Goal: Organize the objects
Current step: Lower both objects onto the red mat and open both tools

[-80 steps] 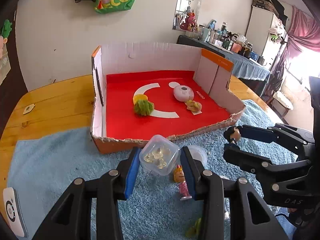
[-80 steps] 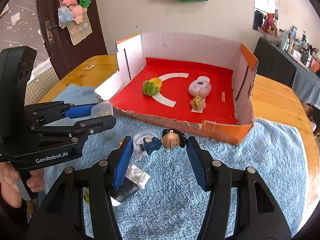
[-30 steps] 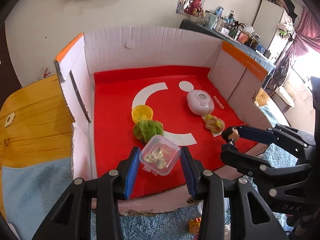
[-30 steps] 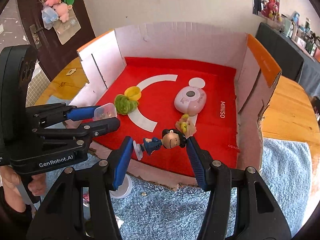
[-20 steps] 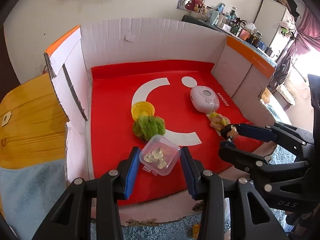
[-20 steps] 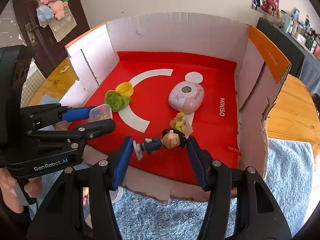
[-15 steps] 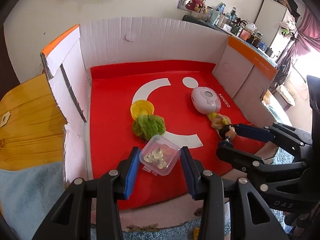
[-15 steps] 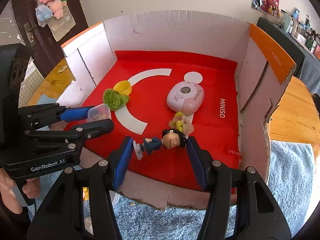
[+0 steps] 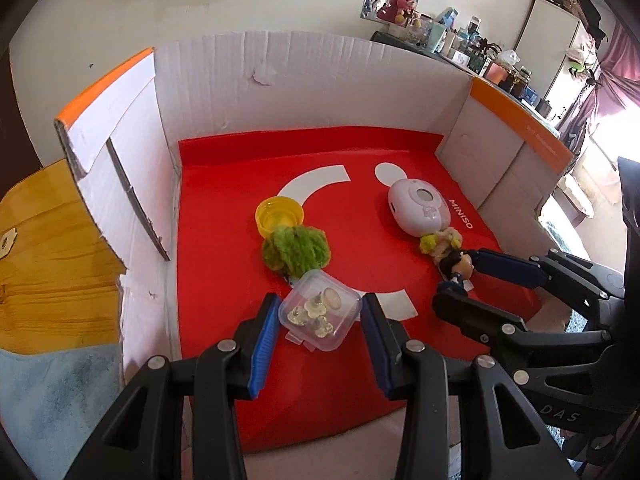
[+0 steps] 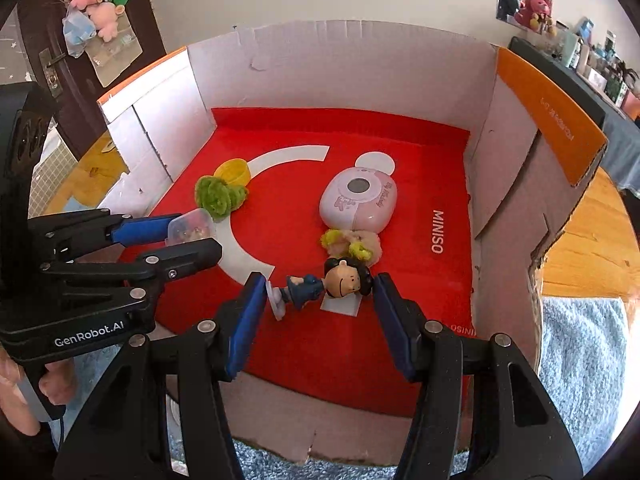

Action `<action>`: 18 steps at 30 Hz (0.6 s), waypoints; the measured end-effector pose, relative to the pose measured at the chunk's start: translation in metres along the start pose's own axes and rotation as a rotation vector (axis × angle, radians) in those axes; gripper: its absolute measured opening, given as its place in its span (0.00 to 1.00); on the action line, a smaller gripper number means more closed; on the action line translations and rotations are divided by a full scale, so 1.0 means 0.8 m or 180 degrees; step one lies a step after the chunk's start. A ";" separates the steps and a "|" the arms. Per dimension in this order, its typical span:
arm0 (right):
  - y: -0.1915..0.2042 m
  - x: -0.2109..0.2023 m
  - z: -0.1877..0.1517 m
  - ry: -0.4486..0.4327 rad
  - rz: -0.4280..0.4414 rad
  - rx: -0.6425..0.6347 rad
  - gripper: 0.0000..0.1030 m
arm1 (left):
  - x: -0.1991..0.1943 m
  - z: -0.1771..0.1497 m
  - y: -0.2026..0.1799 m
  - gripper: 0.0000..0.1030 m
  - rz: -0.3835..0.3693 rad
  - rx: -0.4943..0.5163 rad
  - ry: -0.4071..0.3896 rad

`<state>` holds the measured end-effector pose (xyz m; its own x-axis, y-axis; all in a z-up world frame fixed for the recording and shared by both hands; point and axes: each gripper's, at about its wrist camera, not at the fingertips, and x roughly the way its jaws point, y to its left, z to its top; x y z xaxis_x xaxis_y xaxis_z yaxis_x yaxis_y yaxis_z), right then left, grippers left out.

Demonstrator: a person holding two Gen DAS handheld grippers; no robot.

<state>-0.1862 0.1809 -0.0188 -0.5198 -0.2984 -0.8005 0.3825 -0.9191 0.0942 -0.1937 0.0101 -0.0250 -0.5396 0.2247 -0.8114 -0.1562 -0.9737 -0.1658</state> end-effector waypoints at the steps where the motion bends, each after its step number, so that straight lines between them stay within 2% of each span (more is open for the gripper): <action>1: -0.001 0.000 0.001 -0.0011 0.0001 0.0006 0.52 | 0.000 0.000 0.000 0.42 0.0000 -0.0007 -0.0003; 18: -0.002 0.006 0.004 -0.0028 0.0045 0.0046 0.52 | 0.005 0.005 0.004 0.42 -0.0001 -0.0059 -0.0024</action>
<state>-0.1918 0.1805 -0.0205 -0.5211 -0.3135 -0.7939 0.3788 -0.9184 0.1141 -0.2001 0.0081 -0.0265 -0.5459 0.2251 -0.8071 -0.1410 -0.9742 -0.1763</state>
